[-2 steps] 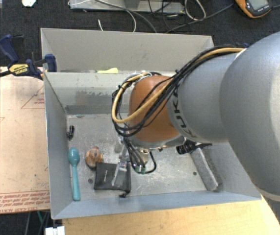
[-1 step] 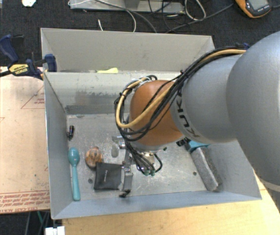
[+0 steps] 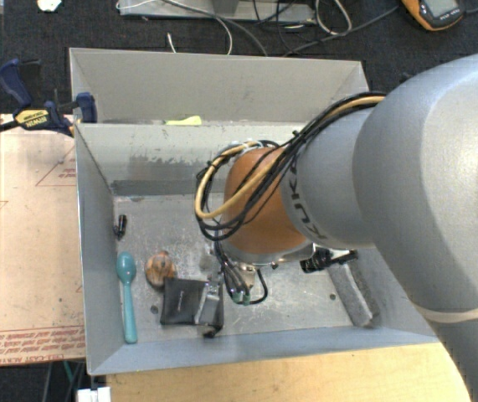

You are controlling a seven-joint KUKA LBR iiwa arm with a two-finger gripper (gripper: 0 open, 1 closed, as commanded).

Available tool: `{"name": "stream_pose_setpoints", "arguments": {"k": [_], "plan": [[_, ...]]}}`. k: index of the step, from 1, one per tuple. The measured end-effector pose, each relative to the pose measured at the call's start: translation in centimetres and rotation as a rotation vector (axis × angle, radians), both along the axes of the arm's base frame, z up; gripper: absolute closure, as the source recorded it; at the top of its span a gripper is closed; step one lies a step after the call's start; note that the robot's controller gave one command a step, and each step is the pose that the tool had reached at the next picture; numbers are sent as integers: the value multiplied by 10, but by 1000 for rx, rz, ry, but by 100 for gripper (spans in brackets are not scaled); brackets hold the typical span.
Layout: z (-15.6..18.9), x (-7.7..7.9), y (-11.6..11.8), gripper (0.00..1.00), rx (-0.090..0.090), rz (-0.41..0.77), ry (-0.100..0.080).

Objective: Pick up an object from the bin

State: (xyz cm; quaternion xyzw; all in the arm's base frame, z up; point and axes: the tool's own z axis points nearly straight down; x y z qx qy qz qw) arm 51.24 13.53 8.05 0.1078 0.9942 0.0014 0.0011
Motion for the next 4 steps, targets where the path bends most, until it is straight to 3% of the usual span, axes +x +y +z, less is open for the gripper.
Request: {"name": "stream_pose_setpoints", "arguments": {"k": [1, 2, 4], "plan": [[-6, -1, 11, 100, 1, 98, -4], [-6, -1, 11, 100, 1, 98, -4], [89, 5, 6, 100, -1, 82, 1]]}}
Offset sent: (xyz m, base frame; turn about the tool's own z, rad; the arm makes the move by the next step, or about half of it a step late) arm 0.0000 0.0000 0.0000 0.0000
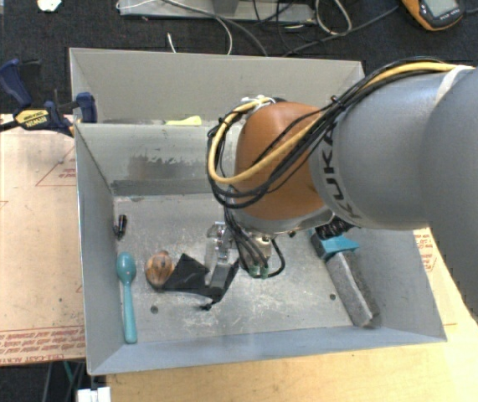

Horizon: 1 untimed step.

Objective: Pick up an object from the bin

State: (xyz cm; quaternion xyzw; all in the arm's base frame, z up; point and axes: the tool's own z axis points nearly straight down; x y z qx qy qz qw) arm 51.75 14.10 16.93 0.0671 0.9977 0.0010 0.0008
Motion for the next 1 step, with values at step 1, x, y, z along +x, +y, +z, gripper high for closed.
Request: {"name": "stream_pose_setpoints", "arguments": {"k": [1], "plan": [[25, 34, -4, 100, 3, -9, -7]]}}
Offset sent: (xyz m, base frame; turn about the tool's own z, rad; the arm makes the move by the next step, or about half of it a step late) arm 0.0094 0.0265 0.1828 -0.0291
